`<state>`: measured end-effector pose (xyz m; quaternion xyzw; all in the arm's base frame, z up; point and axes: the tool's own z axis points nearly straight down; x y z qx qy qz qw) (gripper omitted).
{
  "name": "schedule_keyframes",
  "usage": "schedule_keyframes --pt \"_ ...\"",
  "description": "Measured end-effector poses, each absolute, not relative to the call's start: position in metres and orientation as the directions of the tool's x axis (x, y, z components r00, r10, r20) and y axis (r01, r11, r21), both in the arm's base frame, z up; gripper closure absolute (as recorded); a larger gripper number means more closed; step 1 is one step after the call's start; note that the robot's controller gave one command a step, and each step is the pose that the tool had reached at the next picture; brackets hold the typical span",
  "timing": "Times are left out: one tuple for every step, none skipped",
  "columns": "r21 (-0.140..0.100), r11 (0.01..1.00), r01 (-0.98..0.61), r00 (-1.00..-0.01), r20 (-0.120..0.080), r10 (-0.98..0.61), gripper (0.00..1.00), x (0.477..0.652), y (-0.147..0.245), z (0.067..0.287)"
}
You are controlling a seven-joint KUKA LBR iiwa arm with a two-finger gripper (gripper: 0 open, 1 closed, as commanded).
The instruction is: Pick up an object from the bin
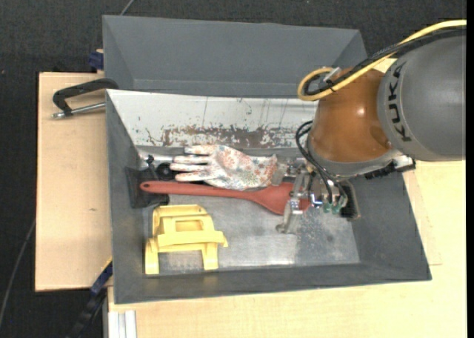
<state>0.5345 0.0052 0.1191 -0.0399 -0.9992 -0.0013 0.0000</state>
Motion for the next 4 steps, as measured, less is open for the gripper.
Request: schedule_keyframes --pt "0.005 0.964 0.265 -0.964 -0.008 0.265 0.0 0.544 -0.007 0.119" --pt "0.003 0.98 0.2 -0.98 0.001 0.2 0.0 0.538 -0.004 0.069" --pt "0.007 0.953 0.302 -0.953 -0.009 0.302 1.0 0.536 0.0 0.071" --pt "0.007 0.953 0.302 -0.953 -0.009 0.302 1.0 0.536 0.0 0.071"
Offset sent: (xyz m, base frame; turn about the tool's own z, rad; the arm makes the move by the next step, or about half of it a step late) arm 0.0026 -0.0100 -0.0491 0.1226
